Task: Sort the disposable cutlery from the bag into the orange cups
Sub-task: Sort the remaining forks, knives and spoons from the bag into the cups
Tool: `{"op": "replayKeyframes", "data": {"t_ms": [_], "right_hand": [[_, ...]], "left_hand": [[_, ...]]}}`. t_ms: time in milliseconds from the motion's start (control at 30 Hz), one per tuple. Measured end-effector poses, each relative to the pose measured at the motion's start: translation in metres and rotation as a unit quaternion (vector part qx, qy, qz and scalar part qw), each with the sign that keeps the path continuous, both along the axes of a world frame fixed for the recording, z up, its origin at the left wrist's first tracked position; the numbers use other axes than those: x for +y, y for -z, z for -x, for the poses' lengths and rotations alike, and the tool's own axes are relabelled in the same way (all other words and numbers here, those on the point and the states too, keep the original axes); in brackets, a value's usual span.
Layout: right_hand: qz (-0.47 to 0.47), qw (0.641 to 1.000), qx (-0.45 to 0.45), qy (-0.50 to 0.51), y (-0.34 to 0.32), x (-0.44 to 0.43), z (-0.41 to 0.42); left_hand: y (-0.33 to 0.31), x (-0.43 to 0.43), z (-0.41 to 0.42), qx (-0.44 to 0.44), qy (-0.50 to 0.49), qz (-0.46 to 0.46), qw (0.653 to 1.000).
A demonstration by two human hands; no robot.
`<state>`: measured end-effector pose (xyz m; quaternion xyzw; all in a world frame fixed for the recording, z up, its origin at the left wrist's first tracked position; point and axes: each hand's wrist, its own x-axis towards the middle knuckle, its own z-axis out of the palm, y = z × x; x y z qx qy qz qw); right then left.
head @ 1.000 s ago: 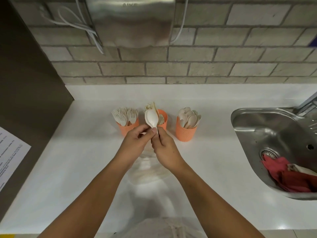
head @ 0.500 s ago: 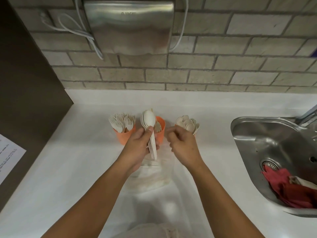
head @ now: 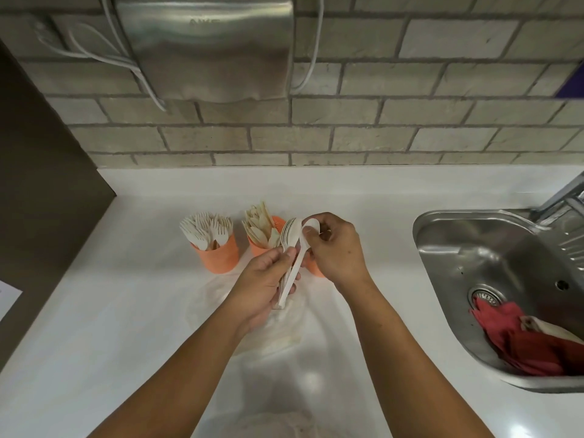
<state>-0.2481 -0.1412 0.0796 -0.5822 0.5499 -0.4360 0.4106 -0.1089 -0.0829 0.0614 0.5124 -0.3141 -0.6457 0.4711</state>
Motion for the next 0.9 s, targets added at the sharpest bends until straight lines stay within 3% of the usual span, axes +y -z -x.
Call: {"op": "replayKeyframes", "data": {"t_ms": [133,300,567,767,900], "right_hand": [[-0.018,0.999,-0.035,-0.008,-0.003,-0.001,0.010],[-0.038,0.994,-0.084,-0.051,-0.003,0.002,0.015],[0.000,0.999,-0.018,0.039,0.009,-0.003,0.012],[-0.055,0.994,-0.091,0.018,0.008,-0.006,0.017],[-0.028,0.993,-0.097,0.055,-0.002,-0.008,0.029]], "left_hand": [[-0.004,-0.004,0.006,0.047,0.004,-0.002,0.999],[-0.009,-0.005,0.008,0.025,0.040,0.008,0.999],[0.003,-0.008,0.006,-0.011,0.007,0.006,1.000],[0.005,-0.006,0.006,-0.033,0.008,0.045,0.998],[0.004,-0.007,0.007,-0.040,-0.015,0.054,0.998]]}}
